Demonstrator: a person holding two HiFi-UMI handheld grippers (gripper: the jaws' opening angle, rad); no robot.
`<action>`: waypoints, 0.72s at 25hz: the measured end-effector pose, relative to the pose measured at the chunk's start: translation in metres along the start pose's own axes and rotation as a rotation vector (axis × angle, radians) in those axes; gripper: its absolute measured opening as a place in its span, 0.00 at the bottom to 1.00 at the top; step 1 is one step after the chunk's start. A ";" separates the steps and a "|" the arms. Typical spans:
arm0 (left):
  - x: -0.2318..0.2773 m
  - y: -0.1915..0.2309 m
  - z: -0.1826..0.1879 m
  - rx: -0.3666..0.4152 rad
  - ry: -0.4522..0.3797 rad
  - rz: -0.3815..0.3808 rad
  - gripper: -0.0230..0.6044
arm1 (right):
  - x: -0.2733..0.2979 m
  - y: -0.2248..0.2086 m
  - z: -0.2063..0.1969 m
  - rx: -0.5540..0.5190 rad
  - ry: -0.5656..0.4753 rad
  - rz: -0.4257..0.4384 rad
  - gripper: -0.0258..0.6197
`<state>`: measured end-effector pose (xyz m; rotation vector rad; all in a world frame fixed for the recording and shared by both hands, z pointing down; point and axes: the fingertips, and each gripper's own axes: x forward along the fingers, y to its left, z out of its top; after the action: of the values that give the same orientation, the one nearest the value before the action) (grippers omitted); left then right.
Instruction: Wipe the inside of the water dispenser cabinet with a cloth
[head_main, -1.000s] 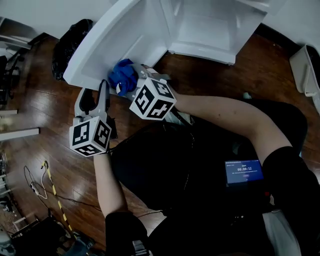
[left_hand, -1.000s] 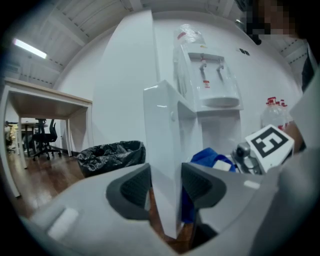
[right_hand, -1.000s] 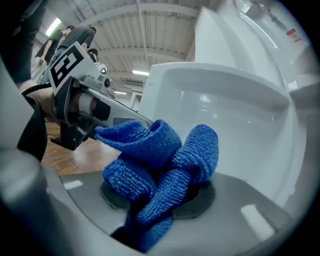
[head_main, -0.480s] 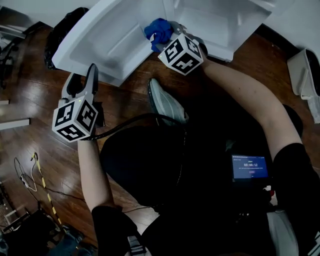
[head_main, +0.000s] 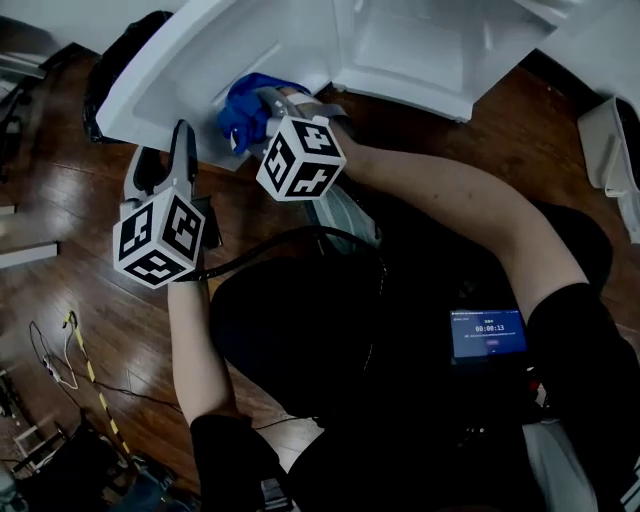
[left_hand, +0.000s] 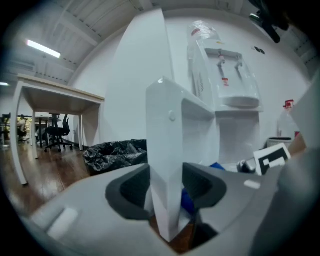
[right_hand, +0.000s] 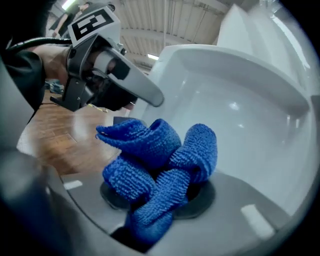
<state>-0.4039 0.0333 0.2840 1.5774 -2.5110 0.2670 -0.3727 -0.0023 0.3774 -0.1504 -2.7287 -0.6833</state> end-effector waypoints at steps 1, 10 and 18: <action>0.000 -0.001 0.000 -0.001 -0.006 0.001 0.36 | 0.004 0.013 0.007 -0.011 -0.014 0.026 0.28; 0.001 0.000 -0.003 0.008 -0.017 0.005 0.36 | -0.004 -0.031 -0.077 -0.066 0.141 -0.058 0.28; 0.003 -0.005 0.003 0.009 -0.010 0.006 0.36 | -0.037 -0.071 -0.116 -0.046 0.244 -0.134 0.28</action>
<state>-0.4011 0.0281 0.2820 1.5791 -2.5254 0.2717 -0.3174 -0.1207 0.4307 0.1011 -2.5060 -0.7483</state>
